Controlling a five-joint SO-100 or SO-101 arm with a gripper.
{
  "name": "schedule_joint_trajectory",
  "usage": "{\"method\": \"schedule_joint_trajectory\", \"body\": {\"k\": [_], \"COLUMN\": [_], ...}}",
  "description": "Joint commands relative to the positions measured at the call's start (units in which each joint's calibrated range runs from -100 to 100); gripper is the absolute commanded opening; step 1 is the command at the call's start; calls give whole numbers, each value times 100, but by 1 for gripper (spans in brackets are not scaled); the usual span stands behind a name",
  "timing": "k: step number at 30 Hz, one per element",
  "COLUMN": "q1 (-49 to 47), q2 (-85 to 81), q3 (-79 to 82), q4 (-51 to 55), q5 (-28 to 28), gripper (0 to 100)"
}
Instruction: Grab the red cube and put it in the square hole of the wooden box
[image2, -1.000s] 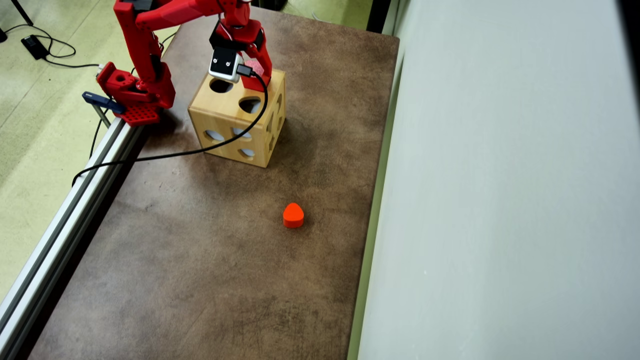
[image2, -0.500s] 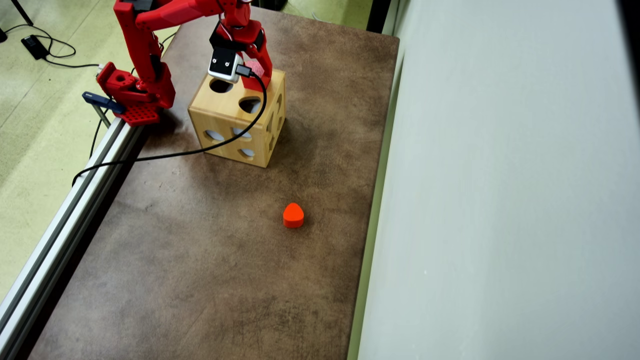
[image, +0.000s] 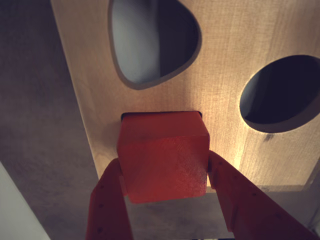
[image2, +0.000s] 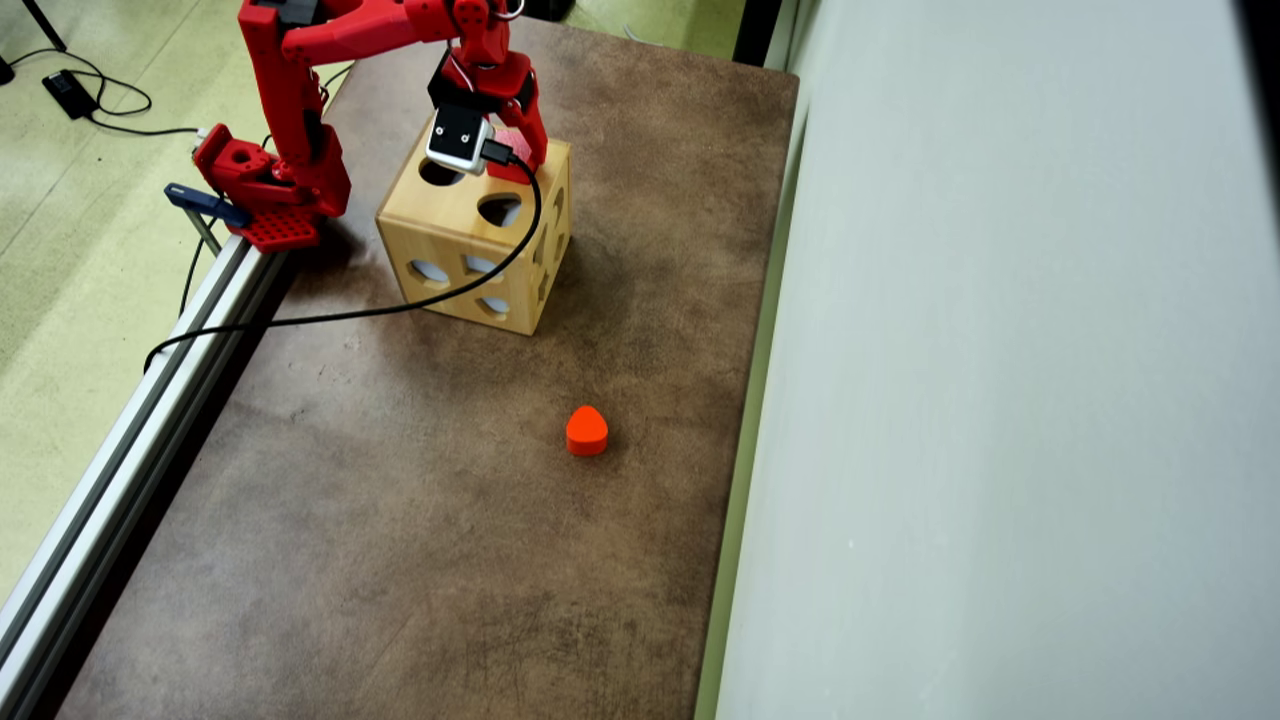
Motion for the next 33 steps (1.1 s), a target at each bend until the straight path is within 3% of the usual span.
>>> {"method": "schedule_joint_trajectory", "body": {"k": [1, 14, 22, 33], "q1": [53, 61, 61, 53], "q2": [-215, -453, -827, -3315], "q3": [-116, -72, -134, -45], "q4": [-47, -39, -39, -39], "q5": [244, 239, 244, 303], "gripper": [1, 27, 28, 25]}}
